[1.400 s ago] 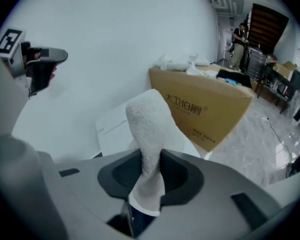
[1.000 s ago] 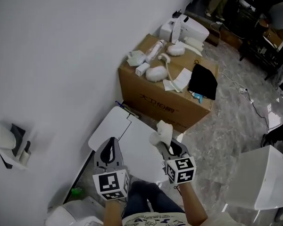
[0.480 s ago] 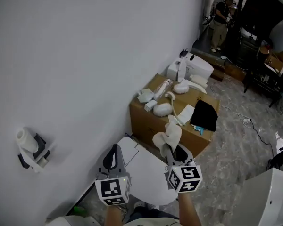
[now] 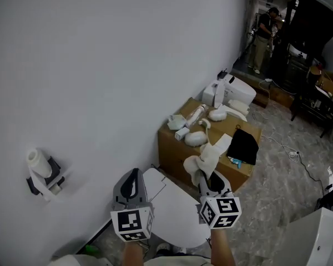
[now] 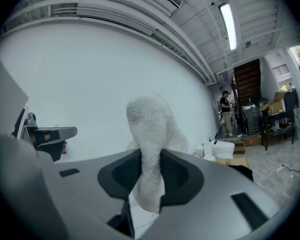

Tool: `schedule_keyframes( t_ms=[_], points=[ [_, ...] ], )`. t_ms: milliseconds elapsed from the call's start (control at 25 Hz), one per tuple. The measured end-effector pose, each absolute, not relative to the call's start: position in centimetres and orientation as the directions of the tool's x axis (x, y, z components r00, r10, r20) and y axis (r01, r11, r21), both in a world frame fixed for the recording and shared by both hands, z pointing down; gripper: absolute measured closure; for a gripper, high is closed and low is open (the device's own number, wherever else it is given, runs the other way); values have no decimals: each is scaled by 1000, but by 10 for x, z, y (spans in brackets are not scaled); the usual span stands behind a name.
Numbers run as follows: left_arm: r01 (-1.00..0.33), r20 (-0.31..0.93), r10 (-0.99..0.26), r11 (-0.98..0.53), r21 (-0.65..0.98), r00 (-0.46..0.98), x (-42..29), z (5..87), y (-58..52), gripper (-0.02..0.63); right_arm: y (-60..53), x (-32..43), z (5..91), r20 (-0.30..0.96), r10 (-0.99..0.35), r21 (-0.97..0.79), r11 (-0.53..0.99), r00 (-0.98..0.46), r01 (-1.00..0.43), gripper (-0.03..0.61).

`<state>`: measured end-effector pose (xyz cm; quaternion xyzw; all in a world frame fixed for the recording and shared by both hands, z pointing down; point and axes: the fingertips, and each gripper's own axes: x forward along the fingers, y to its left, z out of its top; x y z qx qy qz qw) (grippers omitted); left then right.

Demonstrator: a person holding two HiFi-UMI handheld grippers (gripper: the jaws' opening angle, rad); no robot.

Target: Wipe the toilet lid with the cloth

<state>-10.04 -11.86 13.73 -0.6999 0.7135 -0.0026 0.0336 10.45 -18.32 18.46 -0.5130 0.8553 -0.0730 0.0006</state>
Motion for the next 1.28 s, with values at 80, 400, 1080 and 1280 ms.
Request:
schedule_keyframes(
  t_ms=[80,400,1080,1280],
  points=[
    [-998,-45,-999,24,-51,-22,-102,136,-119,601,-183,103,181,67,-875,-124,469,-479,-875,485],
    [-998,-52,-998,31,-51,-28,-104,133,-119,601,-182,101,171,40,-872,-133,480,-488,-867,485],
    [-998,-47,-998,39,-55,-37,-108,134,-119,601,-185,96,167,30,-868,-132,489,-496,-862,486],
    [-998,-46,-998,40,-52,-37,-108,136,-119,601,-184,98,167,29,-867,-129,490,-497,-862,486]
  ],
)
